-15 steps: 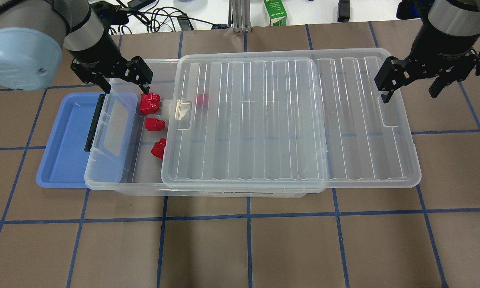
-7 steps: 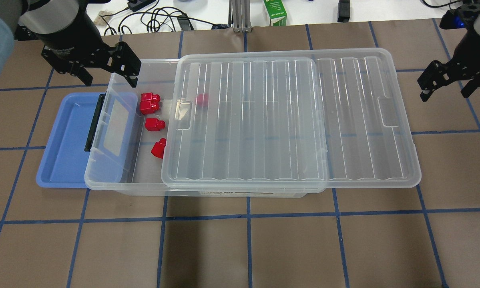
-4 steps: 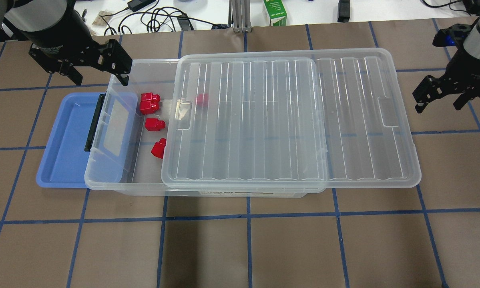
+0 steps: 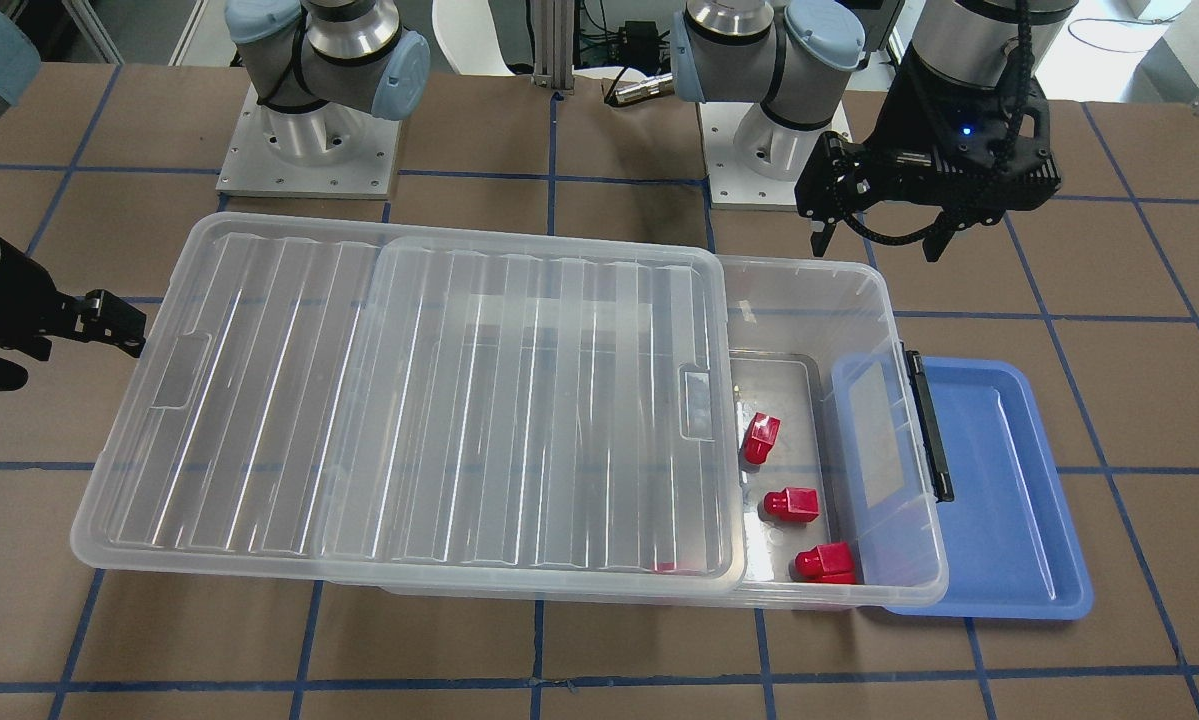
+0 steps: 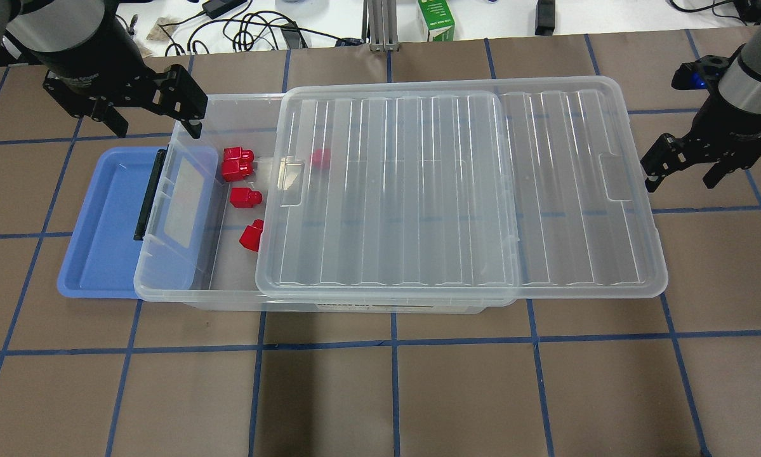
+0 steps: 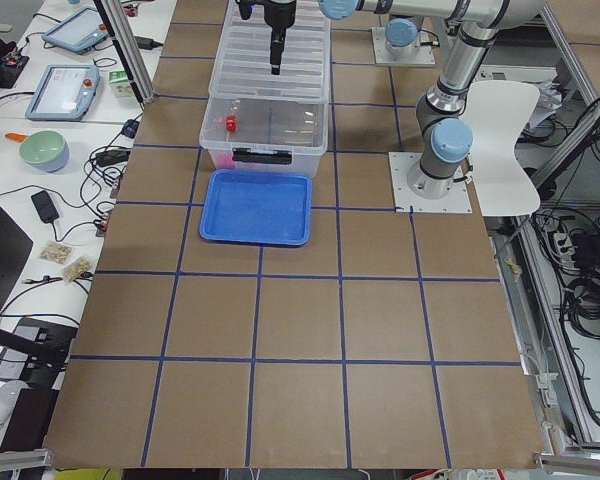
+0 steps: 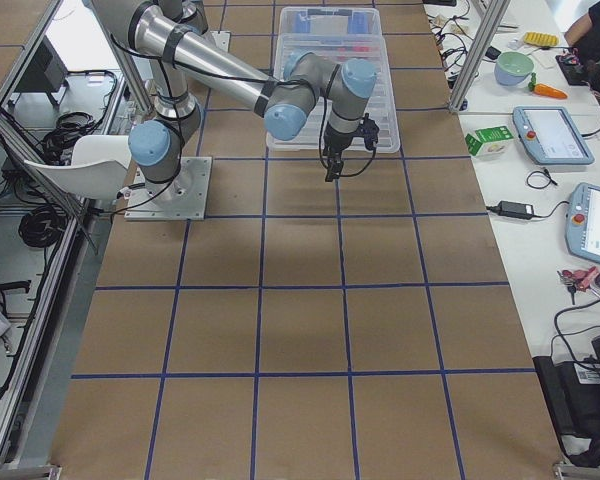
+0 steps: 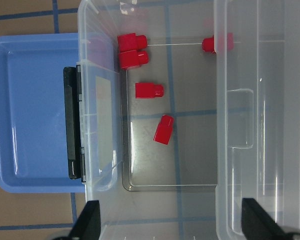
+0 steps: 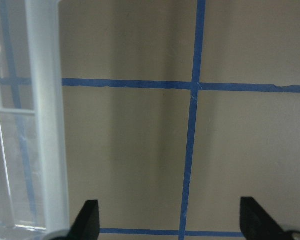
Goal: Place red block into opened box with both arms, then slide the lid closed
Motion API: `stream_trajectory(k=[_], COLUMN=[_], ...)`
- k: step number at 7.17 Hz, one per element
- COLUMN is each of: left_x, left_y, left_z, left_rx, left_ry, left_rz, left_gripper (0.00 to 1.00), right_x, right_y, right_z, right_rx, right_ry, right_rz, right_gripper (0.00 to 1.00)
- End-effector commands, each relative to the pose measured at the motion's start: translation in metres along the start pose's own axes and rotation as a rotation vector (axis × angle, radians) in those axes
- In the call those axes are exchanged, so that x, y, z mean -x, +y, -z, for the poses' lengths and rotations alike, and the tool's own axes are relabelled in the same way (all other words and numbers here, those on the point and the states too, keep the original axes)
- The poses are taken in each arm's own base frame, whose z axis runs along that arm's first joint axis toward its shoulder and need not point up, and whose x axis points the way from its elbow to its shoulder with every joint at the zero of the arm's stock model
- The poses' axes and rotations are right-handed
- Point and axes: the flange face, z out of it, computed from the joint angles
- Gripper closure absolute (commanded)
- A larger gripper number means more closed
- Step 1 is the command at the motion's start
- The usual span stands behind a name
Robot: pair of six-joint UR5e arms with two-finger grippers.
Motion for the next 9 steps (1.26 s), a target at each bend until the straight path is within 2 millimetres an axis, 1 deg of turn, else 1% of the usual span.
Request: stream_trajectory(k=[1, 3, 4, 5, 6, 8, 9], left_x=[0.000, 0.001, 0.001, 0.001, 0.002, 0.001, 0.002], left_y=[0.000, 0.000, -0.001, -0.001, -0.001, -0.001, -0.001], left_z=[0.001, 0.001, 0.002, 0.002, 0.002, 0.002, 0.002], left_rx=[-0.002, 0.002, 0.001, -0.001, -0.001, 0.001, 0.001], left_ry=[-0.002, -0.005, -0.005, -0.005, -0.007, -0.007, -0.007], left_rz=[0.000, 0.008, 0.032, 0.032, 0.034, 0.034, 0.035], left_gripper=[0.00, 0.00, 0.00, 0.00, 0.00, 0.00, 0.00], right_x=[0.009, 0.015, 0.027, 0.050, 0.067, 0.104, 0.108], right_y=[-0.002, -0.004, -0.010, -0.013, -0.021, -0.025, -0.024], right_z=[0.000, -0.002, -0.008, -0.009, -0.008, -0.014, -0.015], right_rx=[-0.015, -0.027, -0.015, -0.016, -0.052, -0.048, -0.044], right_ry=[-0.035, -0.066, -0.065, -0.058, -0.043, -0.036, -0.037], right_rz=[0.007, 0.008, 0.029, 0.034, 0.005, -0.009, -0.019], right_gripper=[0.00, 0.00, 0.00, 0.00, 0.00, 0.00, 0.00])
